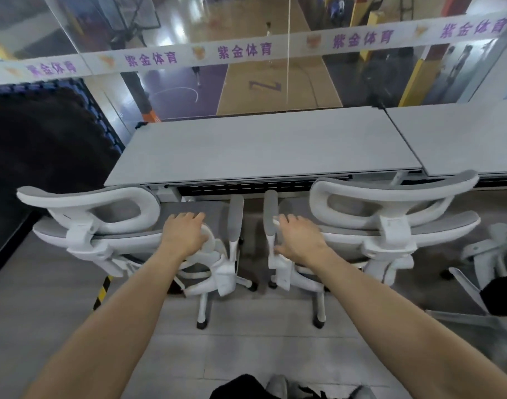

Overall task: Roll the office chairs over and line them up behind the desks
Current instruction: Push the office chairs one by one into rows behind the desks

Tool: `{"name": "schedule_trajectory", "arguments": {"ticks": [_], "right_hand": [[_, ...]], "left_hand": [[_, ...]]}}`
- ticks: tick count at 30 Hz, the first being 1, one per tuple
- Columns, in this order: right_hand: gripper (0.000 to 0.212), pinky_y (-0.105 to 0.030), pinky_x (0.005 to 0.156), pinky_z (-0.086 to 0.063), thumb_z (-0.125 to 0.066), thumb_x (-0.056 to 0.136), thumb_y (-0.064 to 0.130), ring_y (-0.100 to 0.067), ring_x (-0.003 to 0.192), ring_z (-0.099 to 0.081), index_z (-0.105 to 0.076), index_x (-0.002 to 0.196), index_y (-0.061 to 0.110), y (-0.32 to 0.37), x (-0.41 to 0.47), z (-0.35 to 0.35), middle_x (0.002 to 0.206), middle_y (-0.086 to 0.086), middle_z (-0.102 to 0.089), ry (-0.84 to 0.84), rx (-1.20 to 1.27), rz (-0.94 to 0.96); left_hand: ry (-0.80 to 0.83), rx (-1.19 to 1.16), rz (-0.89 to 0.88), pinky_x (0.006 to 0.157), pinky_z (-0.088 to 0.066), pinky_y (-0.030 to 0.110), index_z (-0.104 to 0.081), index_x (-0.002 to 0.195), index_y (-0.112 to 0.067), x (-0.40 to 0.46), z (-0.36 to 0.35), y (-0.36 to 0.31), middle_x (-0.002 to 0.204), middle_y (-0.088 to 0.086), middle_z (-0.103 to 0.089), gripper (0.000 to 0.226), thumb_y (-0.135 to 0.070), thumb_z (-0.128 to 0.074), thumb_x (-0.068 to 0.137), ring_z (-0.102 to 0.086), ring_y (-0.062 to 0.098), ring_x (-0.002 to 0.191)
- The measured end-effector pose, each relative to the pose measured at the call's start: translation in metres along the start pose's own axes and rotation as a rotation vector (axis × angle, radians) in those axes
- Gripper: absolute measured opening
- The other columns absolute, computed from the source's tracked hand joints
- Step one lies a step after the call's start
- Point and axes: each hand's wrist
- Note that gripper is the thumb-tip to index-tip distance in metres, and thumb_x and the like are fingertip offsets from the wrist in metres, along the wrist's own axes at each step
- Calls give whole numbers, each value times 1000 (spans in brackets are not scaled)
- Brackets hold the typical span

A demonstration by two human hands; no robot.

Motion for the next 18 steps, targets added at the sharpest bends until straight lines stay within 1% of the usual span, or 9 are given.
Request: {"name": "schedule_trajectory", "arguments": {"ticks": [1, 2, 3, 5, 7, 9, 13, 16, 18], "right_hand": [[71, -41, 90, -52, -73, 94, 56, -32, 118, -66, -48, 142, 11, -1, 5, -4, 131, -11, -66, 15, -10, -62], [66, -39, 84, -51, -71, 96, 55, -31, 115, -68, -49, 140, 10, -3, 8, -7, 128, -11, -68, 13, -27, -107], [58, -39, 82, -50, -67, 100, 51, -30, 113, -69, -50, 137, 10, -4, 9, -10, 126, -10, -70, 4, -57, -132], [38, -39, 83, -52, -59, 106, 42, -29, 112, -69, -55, 130, 13, -6, 11, -14, 125, -9, -71, -11, -117, -148], [31, -39, 79, -49, -55, 109, 39, -30, 109, -70, -56, 127, 14, -6, 10, -16, 122, -8, -71, -11, -139, -154], [30, -38, 73, -43, -52, 110, 40, -30, 105, -71, -57, 125, 15, -6, 10, -16, 117, -8, -72, -11, -149, -154], [30, -38, 72, -40, -51, 110, 41, -30, 104, -71, -57, 124, 15, -7, 9, -18, 115, -8, -73, -18, -154, -172], [32, -38, 73, -41, -51, 110, 44, -30, 106, -71, -58, 124, 16, -6, 6, -18, 116, -7, -73, -17, -153, -179], [33, -39, 75, -45, -50, 110, 45, -31, 105, -71, -59, 122, 16, -8, 5, -18, 115, -7, -74, -26, -145, -171]], "left_hand": [[40, -9, 4, 105, -47, 46, -46, 155, -28, 3, -7, 7, 140, 4, -66, 59, -53, -61, 103, -62, 30, 130], [68, -27, 4, 103, -49, 46, -44, 156, -30, 3, -13, 12, 140, 5, -66, 56, -49, -58, 106, -64, 31, 128], [76, -46, 1, 100, -52, 46, -43, 158, -30, 3, -18, 14, 139, 5, -65, 54, -42, -57, 107, -66, 33, 124], [49, -52, -7, 95, -55, 45, -40, 161, -30, 2, -23, 15, 138, 5, -64, 59, -28, -59, 105, -68, 35, 118], [22, -16, -16, 94, -56, 43, -39, 163, -30, 2, -27, 13, 139, 4, -64, 67, -19, -60, 101, -70, 34, 115], [15, 22, -29, 92, -55, 42, -39, 164, -30, 3, -29, 11, 140, 3, -64, 71, -16, -61, 98, -71, 33, 113], [9, 59, -41, 90, -54, 41, -39, 165, -29, 5, -28, 6, 139, 2, -65, 72, -14, -59, 98, -72, 32, 112], [-3, 58, -35, 89, -53, 41, -43, 162, -28, 9, -30, 3, 135, 2, -66, 67, -14, -57, 98, -73, 31, 108], [-10, 55, -33, 89, -52, 40, -44, 161, -28, 12, -32, 1, 134, 1, -66, 67, -15, -59, 97, -72, 30, 109]]}}
Point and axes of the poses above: each hand's wrist, its own x-axis towards the middle knuckle, its own z-axis out of the back of the hand, y = z × x
